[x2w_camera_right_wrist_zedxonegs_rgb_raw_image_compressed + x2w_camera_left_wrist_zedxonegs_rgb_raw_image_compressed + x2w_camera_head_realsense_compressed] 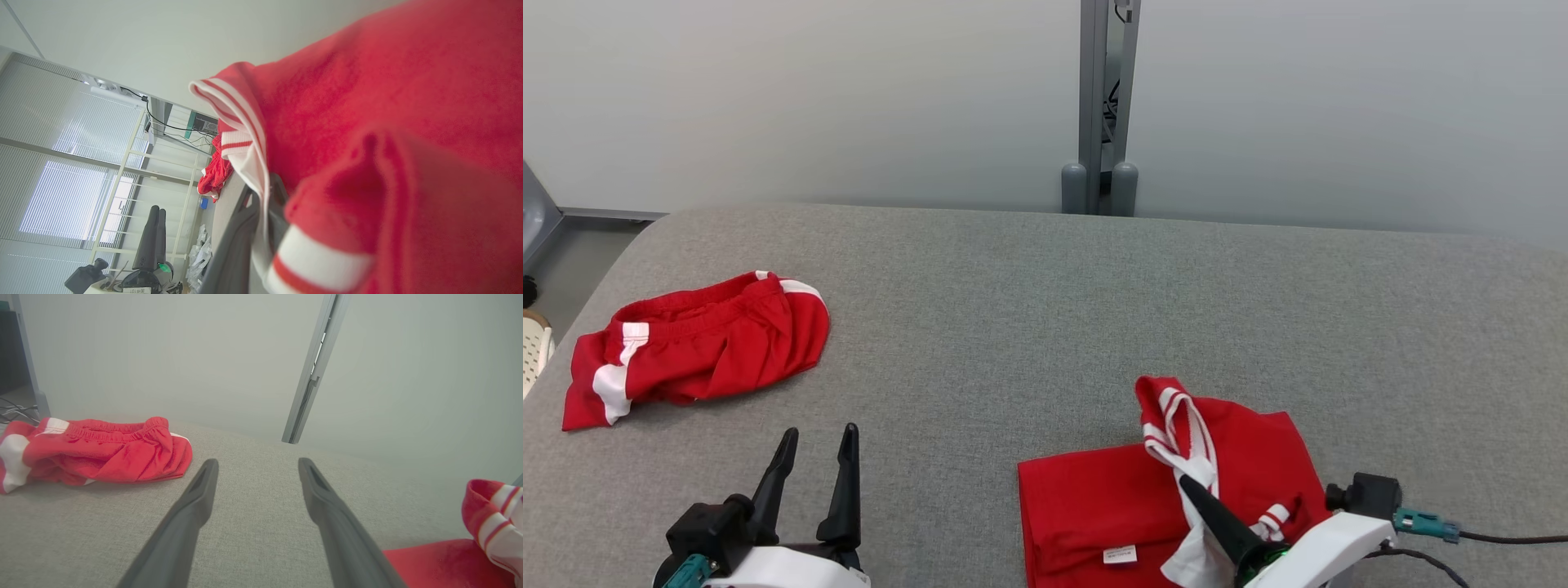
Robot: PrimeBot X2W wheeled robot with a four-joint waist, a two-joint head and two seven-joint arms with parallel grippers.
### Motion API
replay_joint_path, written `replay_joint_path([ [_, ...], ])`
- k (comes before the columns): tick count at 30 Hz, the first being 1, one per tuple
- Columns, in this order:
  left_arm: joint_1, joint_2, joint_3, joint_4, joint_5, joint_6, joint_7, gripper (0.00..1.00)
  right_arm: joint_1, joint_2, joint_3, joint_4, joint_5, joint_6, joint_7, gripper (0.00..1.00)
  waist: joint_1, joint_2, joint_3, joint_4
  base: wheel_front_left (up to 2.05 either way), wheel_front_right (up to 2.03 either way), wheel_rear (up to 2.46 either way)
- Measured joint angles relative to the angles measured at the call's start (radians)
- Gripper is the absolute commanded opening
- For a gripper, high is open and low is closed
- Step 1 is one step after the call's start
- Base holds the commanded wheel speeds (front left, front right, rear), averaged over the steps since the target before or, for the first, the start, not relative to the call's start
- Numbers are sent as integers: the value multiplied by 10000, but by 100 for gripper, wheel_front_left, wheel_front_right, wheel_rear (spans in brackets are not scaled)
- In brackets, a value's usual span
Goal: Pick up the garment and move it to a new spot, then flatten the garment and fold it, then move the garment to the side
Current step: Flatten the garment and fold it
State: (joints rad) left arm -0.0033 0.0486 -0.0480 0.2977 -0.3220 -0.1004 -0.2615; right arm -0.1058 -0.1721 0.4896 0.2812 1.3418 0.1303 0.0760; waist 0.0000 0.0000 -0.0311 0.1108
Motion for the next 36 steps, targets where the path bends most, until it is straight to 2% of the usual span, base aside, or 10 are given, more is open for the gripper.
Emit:
replay_joint_path([
  [4, 0, 2, -40, -8, -71, 50, 0, 100, 42, 614, 13, 219, 75, 0, 42, 0, 0, 0, 19, -5, 0, 0, 0],
  [10, -17, -2, -165, 8, -107, 50, 0, 100, -11, 1014, 144, 474, 79, 0, 128, 0, 0, 0, 78, 110, 0, 0, 0],
  [19, -19, 0, -359, 318, -90, 94, 0, 100, -202, 1181, 554, 982, -12, 0, -117, 0, 0, 0, 225, 511, 0, 0, 0],
  [33, -207, 0, -679, 272, -324, 224, 0, 100, -660, 1254, 1611, 1486, 497, -8, -332, 0, 0, 0, 720, 1011, 0, 0, 0],
  [34, -207, 0, -690, 270, -326, 226, 0, 100, -694, 1262, 1613, 1662, 500, -8, -407, 11, 0, 0, 742, 1031, 0, 0, 0],
  [35, -207, 2, -696, 270, -339, 240, 0, 100, -721, 1264, 1611, 1837, 573, -8, -437, 48, 0, 0, 762, 1050, 0, 0, 0],
  [36, -207, 4, -704, 267, -351, 257, 0, 100, -738, 1262, 1615, 1990, 677, -8, -456, 100, 0, 0, 782, 1068, 0, 0, 0],
])
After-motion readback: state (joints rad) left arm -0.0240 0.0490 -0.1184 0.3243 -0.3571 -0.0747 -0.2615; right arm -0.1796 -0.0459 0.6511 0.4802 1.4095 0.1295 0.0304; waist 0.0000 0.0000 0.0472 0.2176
